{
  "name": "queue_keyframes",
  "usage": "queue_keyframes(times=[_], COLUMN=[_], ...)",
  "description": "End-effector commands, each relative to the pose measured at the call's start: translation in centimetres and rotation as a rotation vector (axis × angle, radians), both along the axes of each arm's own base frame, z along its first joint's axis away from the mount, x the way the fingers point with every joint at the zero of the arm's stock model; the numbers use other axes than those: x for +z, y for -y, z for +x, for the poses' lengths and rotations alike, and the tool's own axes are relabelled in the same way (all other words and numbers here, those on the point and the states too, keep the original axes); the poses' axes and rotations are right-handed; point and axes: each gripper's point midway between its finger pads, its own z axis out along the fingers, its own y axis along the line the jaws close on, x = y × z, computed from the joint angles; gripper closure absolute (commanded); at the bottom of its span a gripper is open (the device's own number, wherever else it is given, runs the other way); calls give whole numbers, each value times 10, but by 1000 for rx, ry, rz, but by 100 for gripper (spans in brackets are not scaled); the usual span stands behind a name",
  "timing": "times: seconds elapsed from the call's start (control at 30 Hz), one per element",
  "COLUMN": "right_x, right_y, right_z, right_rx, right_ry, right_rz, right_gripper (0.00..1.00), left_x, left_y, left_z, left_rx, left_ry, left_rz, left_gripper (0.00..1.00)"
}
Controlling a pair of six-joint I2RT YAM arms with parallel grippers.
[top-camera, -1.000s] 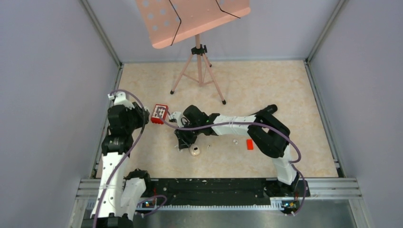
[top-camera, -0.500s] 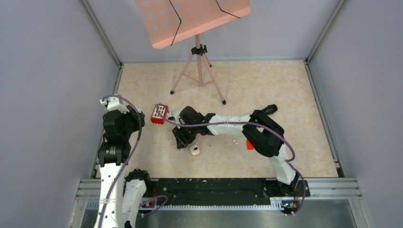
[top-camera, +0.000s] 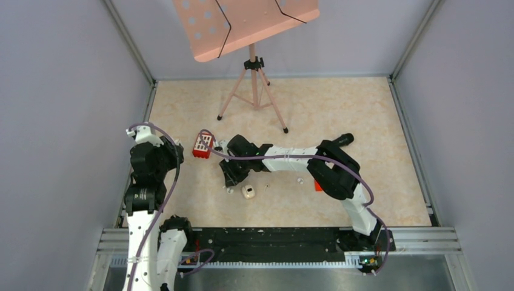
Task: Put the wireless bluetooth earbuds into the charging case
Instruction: Pick up the earbud from the center of the board.
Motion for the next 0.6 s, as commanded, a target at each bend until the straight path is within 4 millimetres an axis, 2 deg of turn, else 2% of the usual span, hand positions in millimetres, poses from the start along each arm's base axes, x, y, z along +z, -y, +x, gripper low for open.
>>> queue_keyframes(times=[0.0,0.17,0.57], right_x=[-10,-16,-28], right_y=[-3,-5,6], right_z=[-1,-4,-8], right_rx=[-11,-7,-1], right_ry=[13,21,96], right_rz=[-43,-67,-166], right_gripper=[69,69,69], left_x=[22,26,29], left_y=[-2,-1,-4], left_z=[2,4,1], left_rx=[8,6,18], left_ry=[65,73,88], left_rz=[5,1,14], left_gripper=[100,100,100])
